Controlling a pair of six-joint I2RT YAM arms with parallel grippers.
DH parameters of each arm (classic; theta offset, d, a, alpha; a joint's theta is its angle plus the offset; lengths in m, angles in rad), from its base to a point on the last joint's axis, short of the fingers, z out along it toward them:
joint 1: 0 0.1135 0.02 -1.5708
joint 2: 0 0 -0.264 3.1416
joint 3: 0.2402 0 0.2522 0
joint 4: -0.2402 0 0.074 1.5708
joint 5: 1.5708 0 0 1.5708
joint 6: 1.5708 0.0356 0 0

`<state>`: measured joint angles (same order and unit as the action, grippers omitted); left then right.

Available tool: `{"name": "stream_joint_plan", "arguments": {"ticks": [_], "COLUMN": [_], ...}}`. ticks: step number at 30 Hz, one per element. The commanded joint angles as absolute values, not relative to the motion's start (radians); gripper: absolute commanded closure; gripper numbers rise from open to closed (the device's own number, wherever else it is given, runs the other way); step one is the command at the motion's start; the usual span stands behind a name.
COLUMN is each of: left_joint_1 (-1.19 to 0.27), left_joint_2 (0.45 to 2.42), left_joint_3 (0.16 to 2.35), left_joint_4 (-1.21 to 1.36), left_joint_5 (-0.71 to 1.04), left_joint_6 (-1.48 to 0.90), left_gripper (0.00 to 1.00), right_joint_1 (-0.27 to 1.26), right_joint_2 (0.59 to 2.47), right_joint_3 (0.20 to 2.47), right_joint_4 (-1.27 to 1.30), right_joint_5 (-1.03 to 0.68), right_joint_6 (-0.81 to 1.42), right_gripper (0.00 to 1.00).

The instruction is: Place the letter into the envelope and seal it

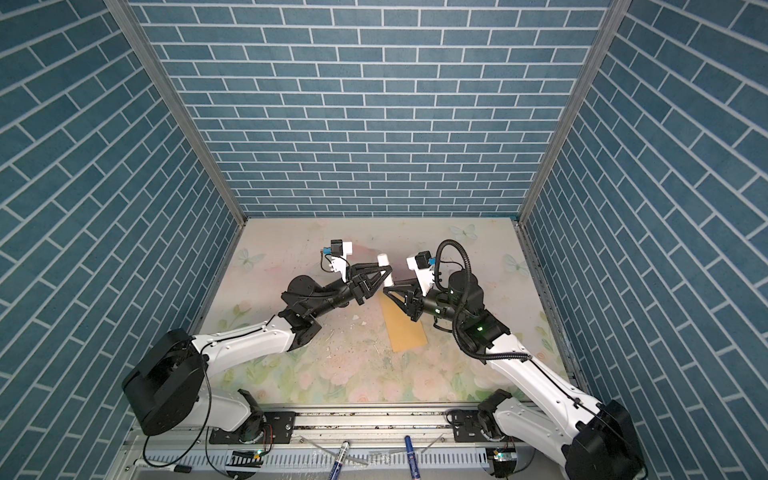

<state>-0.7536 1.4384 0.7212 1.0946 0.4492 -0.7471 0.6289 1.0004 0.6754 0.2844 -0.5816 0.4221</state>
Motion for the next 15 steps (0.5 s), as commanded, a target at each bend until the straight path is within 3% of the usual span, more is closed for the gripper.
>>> {"name": "stream_joint_plan", "arguments": {"ticks": [1,6,8,15], "left_joint_1": [-0.750,-0.750,-0.751,-0.753], "left_joint_2": [1.447,1.425,1.414,1.407], "left_joint_3": [0.727,0.727,0.735,0.738], "left_joint_4": [1.099,1.007,0.939,0.846], "left_joint_5": [0.440,0.371,0.335,0.268], "left_joint_6": [-0.743,-0.722,-0.705,-0.683], "left_gripper": [1.00,1.00,1.00,1.00], "right_joint_1": [0.626,0.627,0.647,0.918], "right_joint_2": [1.004,1.024,1.037,1.186], "right_joint_3": [0.724,0.776,0.810,0.947], "right_joint_4": [0.252,0.142,0.078,-0.011], "right_joint_5": [-0.515,-0.339,-0.188,0.707], "right_joint_6": [0.418,0.376,0.352,0.115], "right_gripper": [1.00,1.00,1.00,1.00]}}
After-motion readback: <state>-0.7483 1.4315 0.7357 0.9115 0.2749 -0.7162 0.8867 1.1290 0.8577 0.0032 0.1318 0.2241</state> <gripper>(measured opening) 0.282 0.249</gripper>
